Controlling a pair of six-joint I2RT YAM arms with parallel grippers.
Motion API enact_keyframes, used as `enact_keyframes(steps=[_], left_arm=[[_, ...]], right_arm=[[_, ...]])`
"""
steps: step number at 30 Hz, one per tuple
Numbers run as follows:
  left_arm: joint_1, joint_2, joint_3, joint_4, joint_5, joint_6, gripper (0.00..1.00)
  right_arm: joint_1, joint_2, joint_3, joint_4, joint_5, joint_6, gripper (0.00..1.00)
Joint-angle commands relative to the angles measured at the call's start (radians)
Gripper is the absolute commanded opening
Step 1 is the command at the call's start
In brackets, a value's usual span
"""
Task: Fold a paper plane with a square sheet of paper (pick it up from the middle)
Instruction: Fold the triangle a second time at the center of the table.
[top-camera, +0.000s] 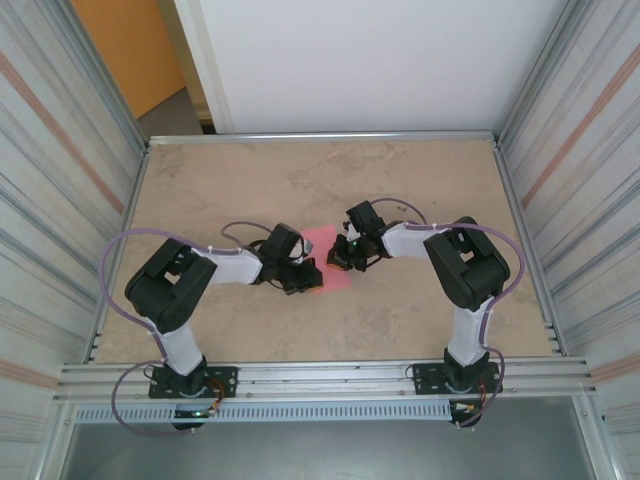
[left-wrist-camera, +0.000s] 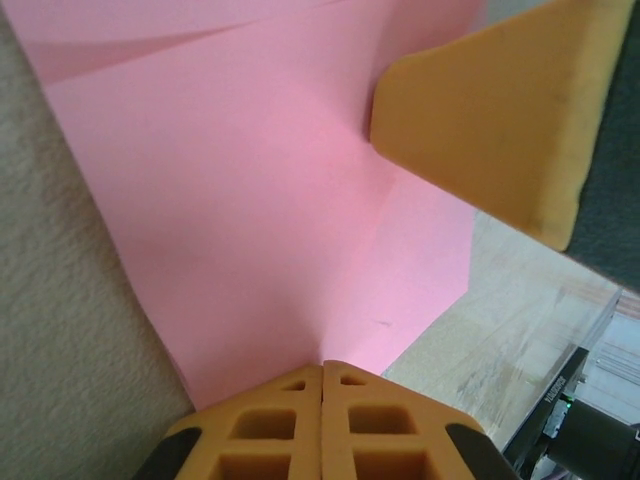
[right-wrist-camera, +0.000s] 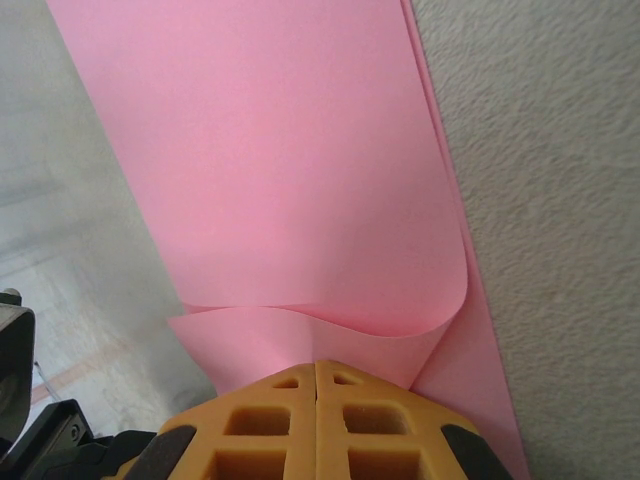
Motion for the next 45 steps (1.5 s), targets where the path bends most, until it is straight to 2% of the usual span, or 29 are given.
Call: enact_keyframes(steps=[1,8,14,24,35,41,45], left_arm=[[0.002,0.006,-0.092,-0.067,-0.016,0.012,0.08],[0.005,-0.12,-0.199,-0.009,-0.01,-0.021,0.1],[0.012,-0.262,-0.135,-0.037,-0.053,-0.011,0.12],[0.016,-0.113,-0.025,0.005,-0.049,-0.059,0.08],[0.016,-0.044,-0.028,-0.108,-0.097,-0.057,0.03],[0.016,-0.023,-0.028,-0.151,-0.107,-0.05,0.0],[0.015,-0.021,-0.026,-0.162,-0.107,-0.041,0.0]], right_arm=[[-0.006,0.092,-0.057,-0.129,0.117,0.002,0.06],[-0.009,0.09,-0.061,-0.131,0.118,-0.001,0.06],[-0.008,0.088,-0.056,-0.126,0.114,-0.002,0.06],[-0.008,0.088,-0.05,-0.12,0.108,-0.001,0.06],[-0.01,0.054,0.008,-0.121,0.076,-0.031,0.07],[-0.006,-0.049,0.108,-0.141,0.025,-0.134,0.14],[0.013,-0.095,0.113,-0.161,0.026,-0.194,0.19]])
